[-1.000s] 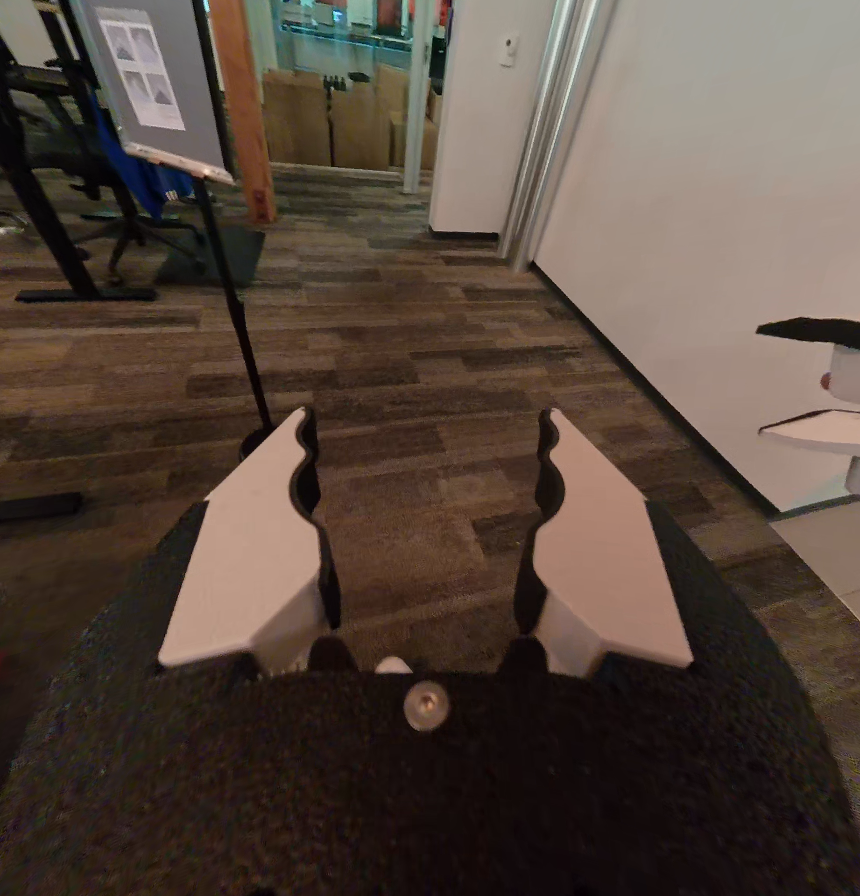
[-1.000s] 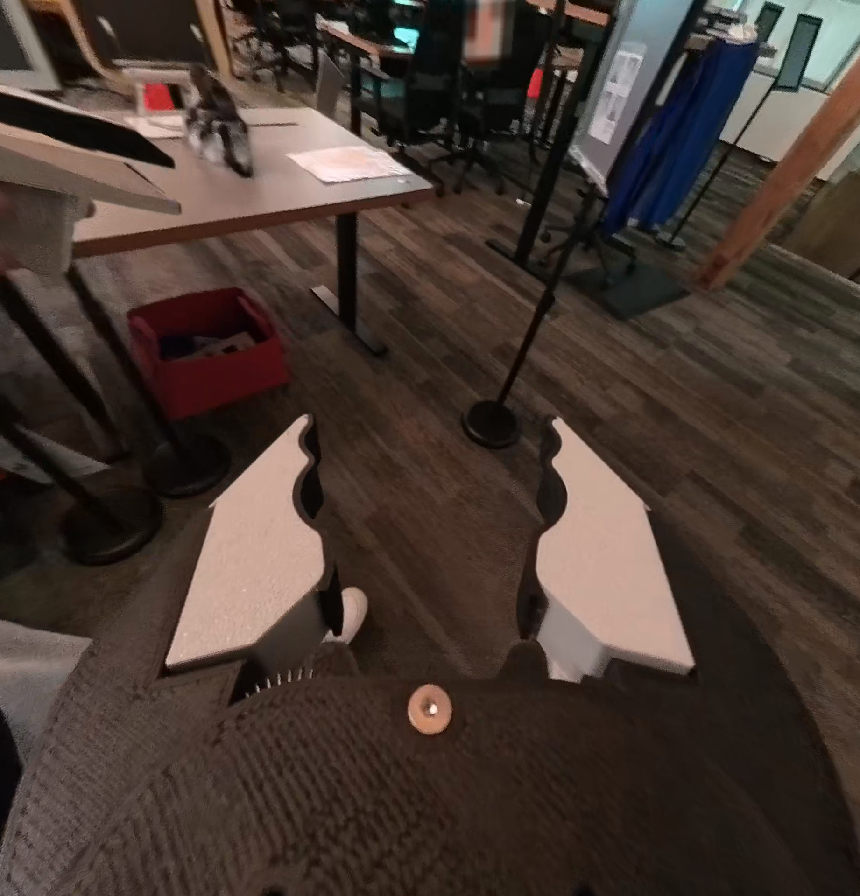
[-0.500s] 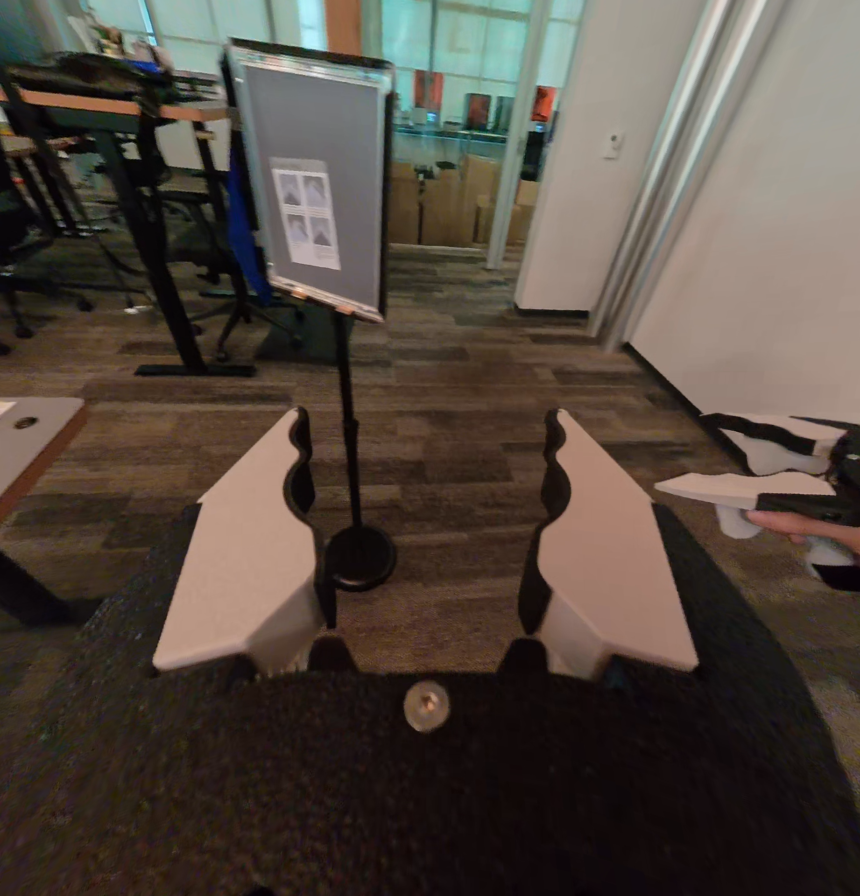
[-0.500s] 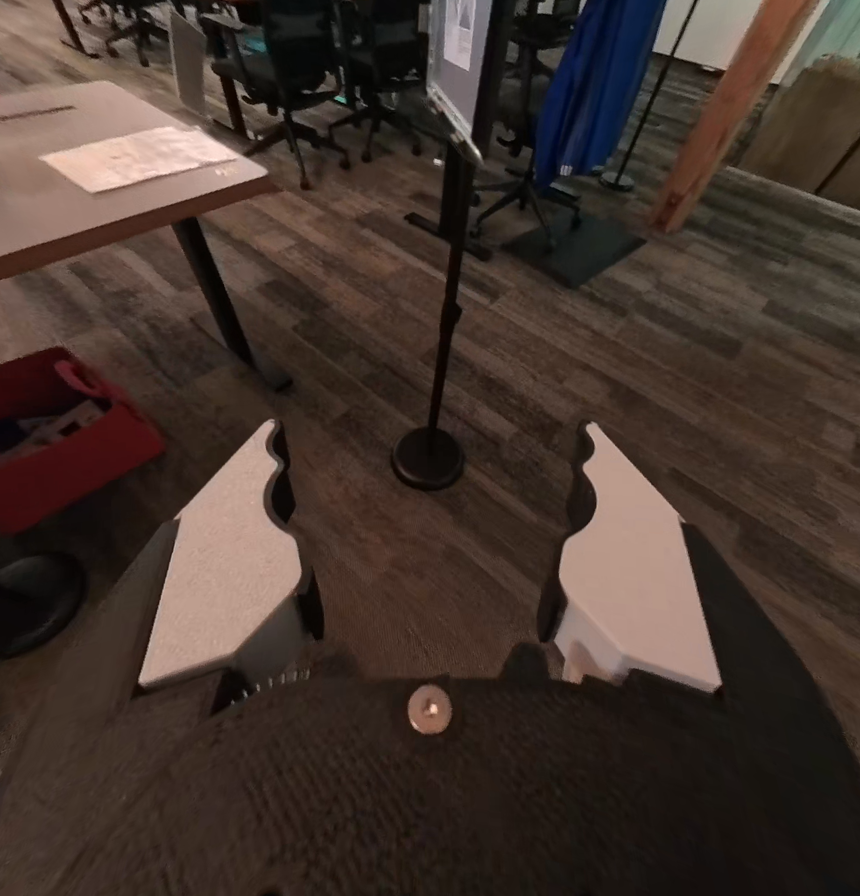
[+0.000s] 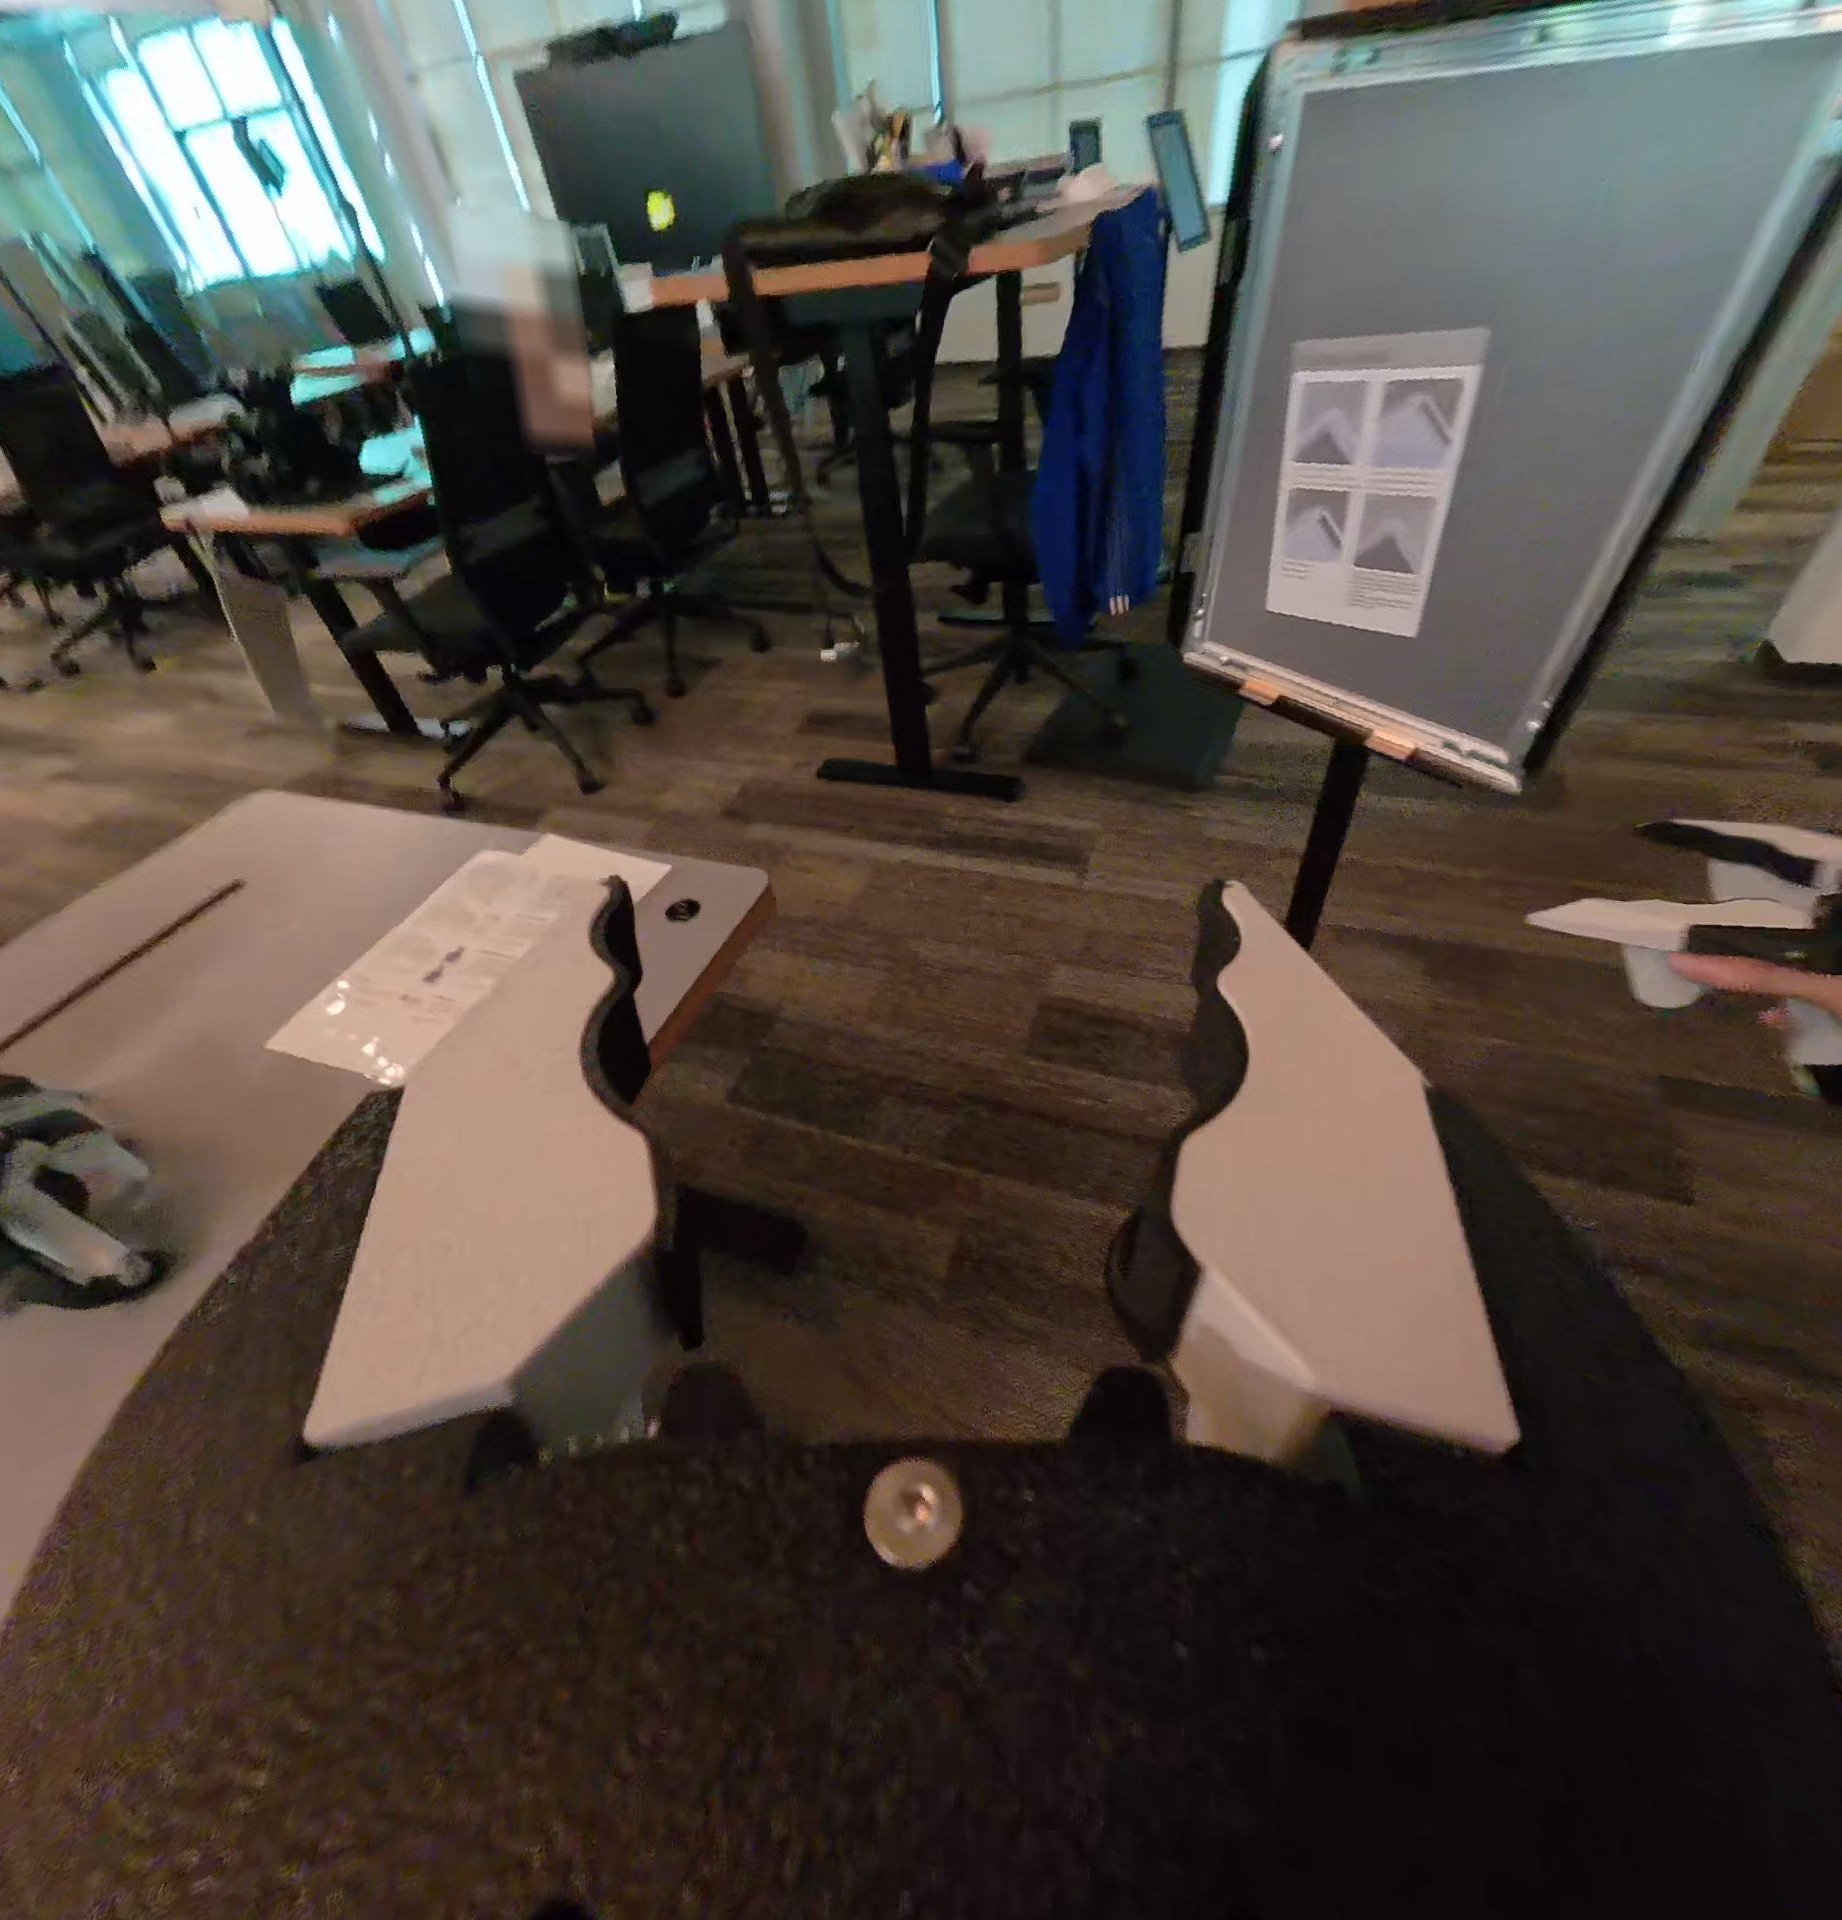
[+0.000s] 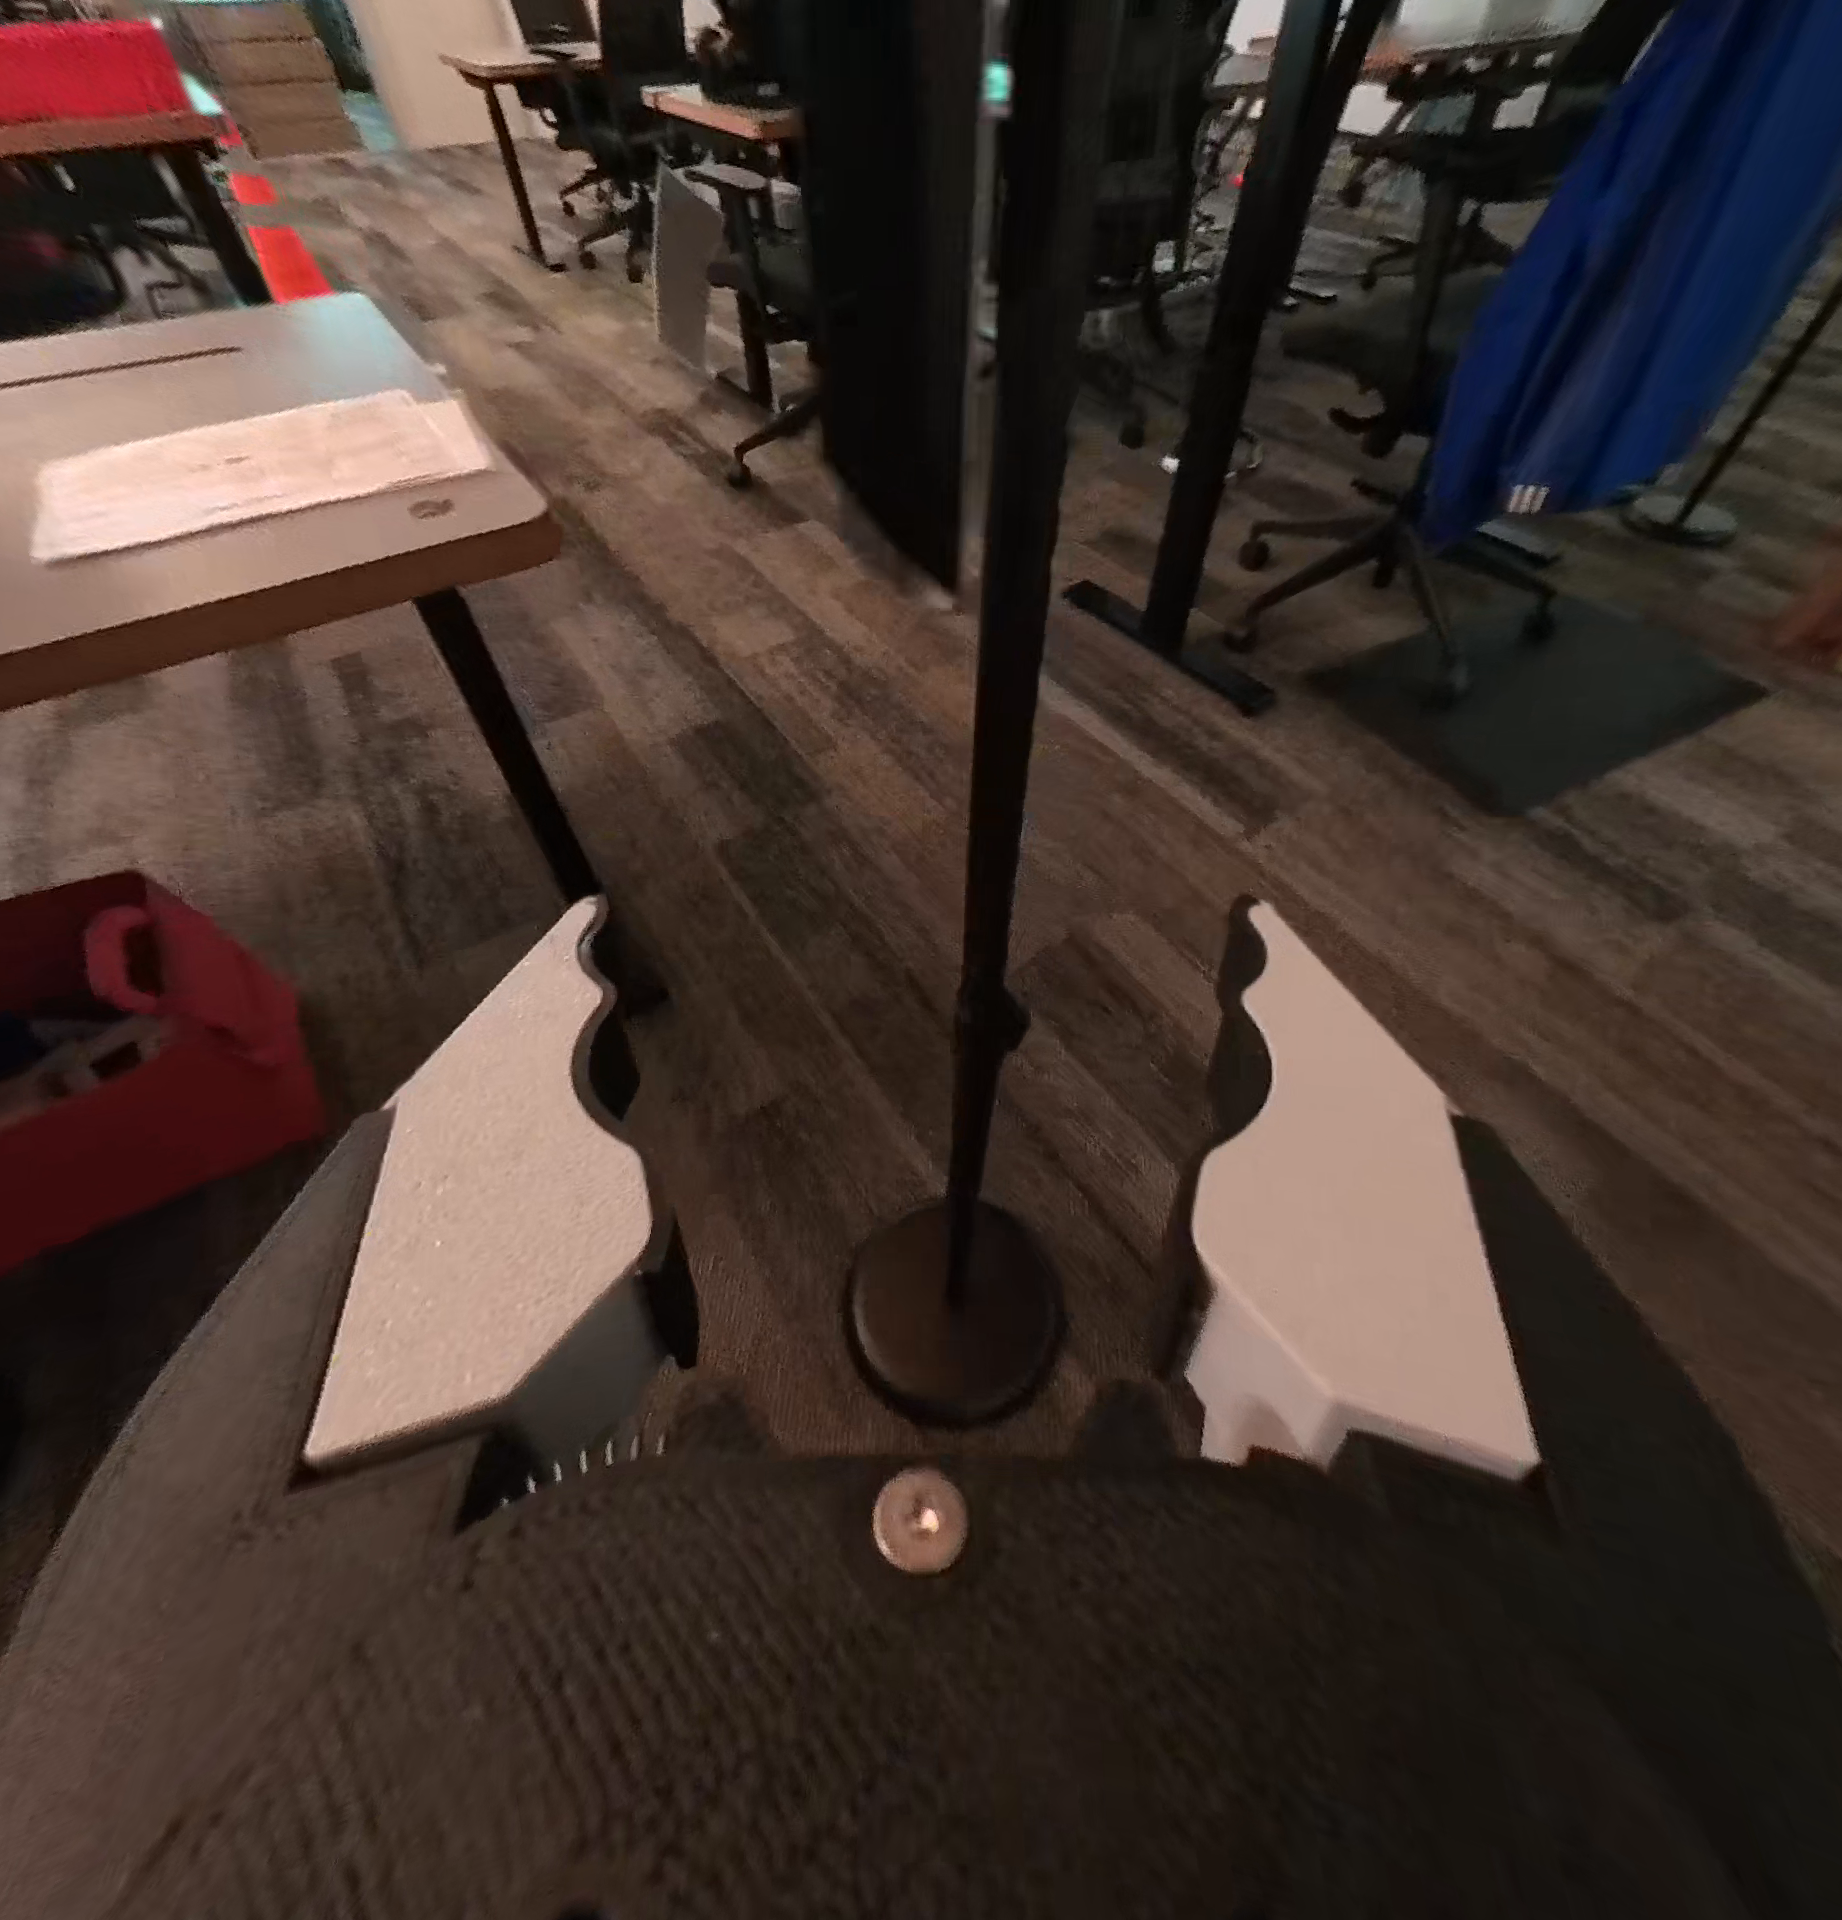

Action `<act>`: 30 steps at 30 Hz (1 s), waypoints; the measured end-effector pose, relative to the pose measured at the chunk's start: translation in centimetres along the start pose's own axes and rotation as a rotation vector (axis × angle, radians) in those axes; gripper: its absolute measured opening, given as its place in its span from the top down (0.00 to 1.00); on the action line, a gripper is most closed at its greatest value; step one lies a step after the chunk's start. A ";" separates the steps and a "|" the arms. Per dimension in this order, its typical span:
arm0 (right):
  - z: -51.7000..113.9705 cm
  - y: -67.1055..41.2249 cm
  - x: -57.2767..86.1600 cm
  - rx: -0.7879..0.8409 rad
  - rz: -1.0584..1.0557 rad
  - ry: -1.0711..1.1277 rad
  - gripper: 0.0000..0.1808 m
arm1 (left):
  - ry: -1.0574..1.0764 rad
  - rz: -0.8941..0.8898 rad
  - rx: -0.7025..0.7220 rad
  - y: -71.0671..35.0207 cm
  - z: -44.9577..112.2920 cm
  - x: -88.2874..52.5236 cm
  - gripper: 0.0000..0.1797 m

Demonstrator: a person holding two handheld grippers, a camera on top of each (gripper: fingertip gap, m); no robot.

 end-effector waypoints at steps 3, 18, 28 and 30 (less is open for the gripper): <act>7.4 -0.1 2.9 0.020 -0.049 -0.027 0.44 | -0.006 -0.039 -0.029 -0.5 4.3 0.3 0.42; 22.6 0.8 2.8 0.160 -0.034 -0.041 0.86 | -0.015 0.027 -0.323 4.1 12.6 0.1 0.44; 26.4 -3.3 -0.9 -0.010 -0.056 -0.158 0.87 | 0.143 -0.167 -0.348 7.0 15.3 -5.0 0.48; 27.1 -5.1 -3.0 0.037 -0.056 -0.189 0.87 | 0.157 -0.184 -0.357 7.1 15.8 -6.3 0.48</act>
Point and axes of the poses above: each gripper's, where its closed fingertips meet, z out along the fingers, y out of its underside, x = y × z across the jaws, the point moved 7 cm from there along -z, back along the fingers, and after that the axes turned 7 degrees about -z, right-handed, at the moved point
